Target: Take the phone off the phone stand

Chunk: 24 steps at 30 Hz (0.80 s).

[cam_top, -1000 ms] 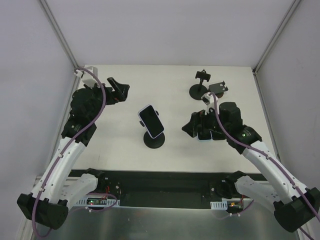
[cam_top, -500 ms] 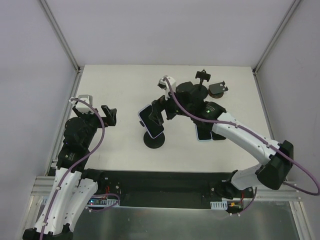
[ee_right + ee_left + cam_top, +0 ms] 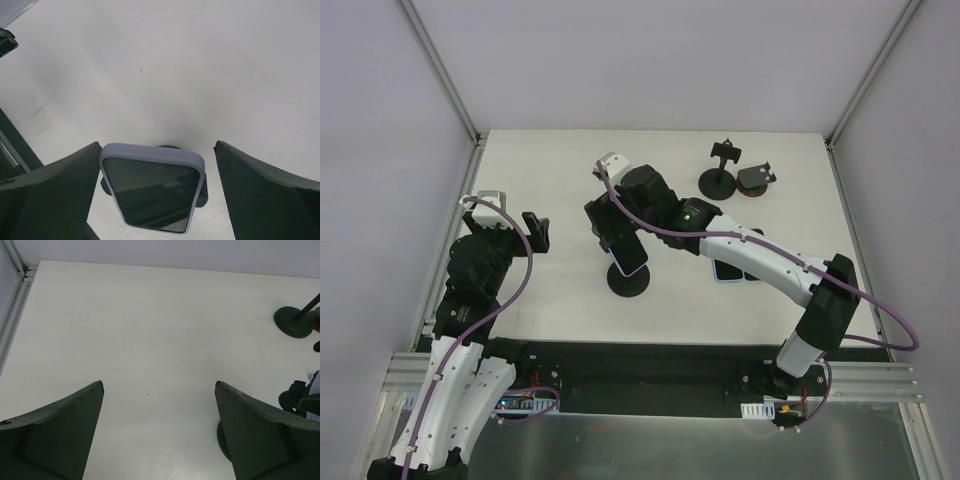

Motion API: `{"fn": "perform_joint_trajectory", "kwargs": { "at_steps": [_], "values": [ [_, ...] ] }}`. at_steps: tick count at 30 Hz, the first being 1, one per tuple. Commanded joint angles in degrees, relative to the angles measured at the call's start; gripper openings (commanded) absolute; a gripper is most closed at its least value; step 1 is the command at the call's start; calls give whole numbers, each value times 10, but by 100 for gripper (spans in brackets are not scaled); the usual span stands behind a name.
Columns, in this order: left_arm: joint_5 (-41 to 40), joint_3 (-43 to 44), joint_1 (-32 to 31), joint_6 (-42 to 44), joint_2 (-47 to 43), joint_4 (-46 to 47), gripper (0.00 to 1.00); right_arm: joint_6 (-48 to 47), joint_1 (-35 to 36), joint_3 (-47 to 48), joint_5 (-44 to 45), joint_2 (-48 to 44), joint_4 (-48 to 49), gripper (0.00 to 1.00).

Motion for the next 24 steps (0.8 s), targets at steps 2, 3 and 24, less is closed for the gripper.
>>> {"fn": "perform_joint_trajectory", "kwargs": {
  "at_steps": [2, 3, 24],
  "values": [
    [26, 5, 10, -6, 5, 5, 92, -9, 14, 20, 83, 8, -11, 96],
    [26, 5, 10, -7, 5, 5, 92, -9, 15, 18, 82, 8, -12, 96],
    [305, -14, 12, 10, 72, 64, 97, -29, 49, -50, 139, -43, -1, 25]
  ]
}}
